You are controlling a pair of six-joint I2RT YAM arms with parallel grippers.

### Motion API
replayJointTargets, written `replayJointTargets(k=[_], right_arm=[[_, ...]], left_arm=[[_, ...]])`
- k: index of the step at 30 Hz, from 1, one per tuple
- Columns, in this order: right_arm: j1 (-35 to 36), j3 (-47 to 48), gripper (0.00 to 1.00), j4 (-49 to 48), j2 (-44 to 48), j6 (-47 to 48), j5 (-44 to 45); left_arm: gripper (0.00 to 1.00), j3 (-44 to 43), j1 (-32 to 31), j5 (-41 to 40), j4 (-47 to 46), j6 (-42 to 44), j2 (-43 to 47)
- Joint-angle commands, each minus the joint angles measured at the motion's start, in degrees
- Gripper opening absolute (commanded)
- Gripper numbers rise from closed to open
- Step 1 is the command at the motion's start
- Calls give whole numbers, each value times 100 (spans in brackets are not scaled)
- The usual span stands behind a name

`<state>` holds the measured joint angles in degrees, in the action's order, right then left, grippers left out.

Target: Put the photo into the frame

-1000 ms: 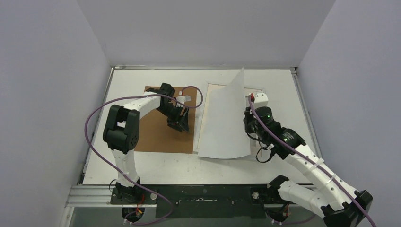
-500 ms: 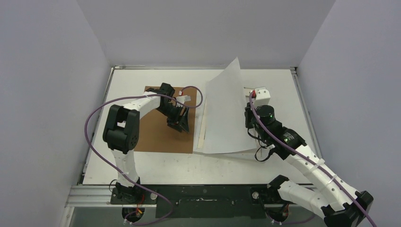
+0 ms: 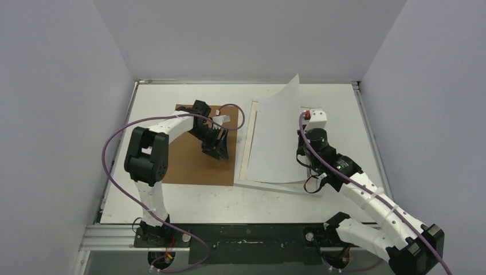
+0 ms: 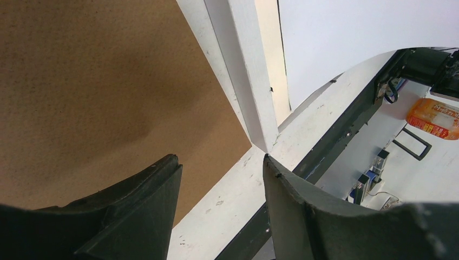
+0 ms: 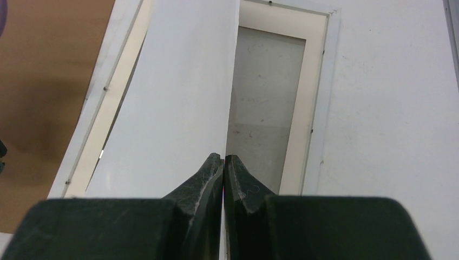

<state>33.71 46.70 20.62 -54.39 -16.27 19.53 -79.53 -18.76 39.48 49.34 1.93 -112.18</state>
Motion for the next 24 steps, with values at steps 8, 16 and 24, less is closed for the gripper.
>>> replayJointTargets(k=[8,16,24], right_arm=[[-272,-171,5,-662,180,81,-545],[-341,-317,5,-1037,177,145,-1192],[-423,-447,5,-1145,244,119,-1348]], left_arm=[[55,-250,35,156,10,9,246],[55,-261,33,130,8,0,215],[55,-274,39,121,-10,-17,199]])
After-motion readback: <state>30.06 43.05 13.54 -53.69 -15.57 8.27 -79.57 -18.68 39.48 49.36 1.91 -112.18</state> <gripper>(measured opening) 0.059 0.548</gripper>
